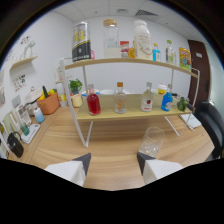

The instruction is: Make me a cup of Vodka Sunrise.

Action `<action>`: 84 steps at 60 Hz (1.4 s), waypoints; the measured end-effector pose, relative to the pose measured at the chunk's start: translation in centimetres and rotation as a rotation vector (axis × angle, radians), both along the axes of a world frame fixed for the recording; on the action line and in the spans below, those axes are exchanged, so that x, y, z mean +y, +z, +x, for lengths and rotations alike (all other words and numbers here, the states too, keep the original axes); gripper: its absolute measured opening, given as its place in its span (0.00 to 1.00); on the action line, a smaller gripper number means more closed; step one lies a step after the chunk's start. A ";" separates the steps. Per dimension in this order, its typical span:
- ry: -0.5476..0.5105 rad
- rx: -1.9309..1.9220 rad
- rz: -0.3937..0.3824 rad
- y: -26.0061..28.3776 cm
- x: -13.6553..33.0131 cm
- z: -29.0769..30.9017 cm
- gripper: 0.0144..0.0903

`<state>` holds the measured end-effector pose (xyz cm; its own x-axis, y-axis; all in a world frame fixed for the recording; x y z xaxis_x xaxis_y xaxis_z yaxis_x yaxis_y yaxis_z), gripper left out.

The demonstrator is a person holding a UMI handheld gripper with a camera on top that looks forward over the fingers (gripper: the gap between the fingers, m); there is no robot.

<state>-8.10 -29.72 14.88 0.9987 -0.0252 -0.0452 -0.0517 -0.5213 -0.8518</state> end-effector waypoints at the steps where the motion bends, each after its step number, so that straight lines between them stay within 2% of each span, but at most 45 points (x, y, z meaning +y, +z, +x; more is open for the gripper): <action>1: 0.003 0.006 0.012 0.3 0.5 -0.5 0.95; 15: 0.013 0.041 0.156 3.3 8.3 -4.5 0.95; 23: 0.020 0.034 0.211 4.7 12.9 -5.4 0.95; 29: 0.019 0.025 0.221 5.2 15.6 -5.7 0.92; 35: 0.019 -0.011 0.226 5.0 17.6 -5.6 0.78; 42: 0.022 -0.045 0.212 4.2 18.6 -5.6 0.40; 46: 0.025 -0.059 0.210 3.9 18.9 -5.6 0.29; 63: 0.041 -0.087 0.239 4.8 18.1 -5.2 0.26; 75: 0.057 -0.079 0.290 6.4 14.0 -2.9 0.26; 84: 0.055 -0.094 0.281 4.6 10.9 0.5 0.26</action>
<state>-7.63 -18.82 19.53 0.9983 0.0290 0.0498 0.0557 -0.2647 -0.9627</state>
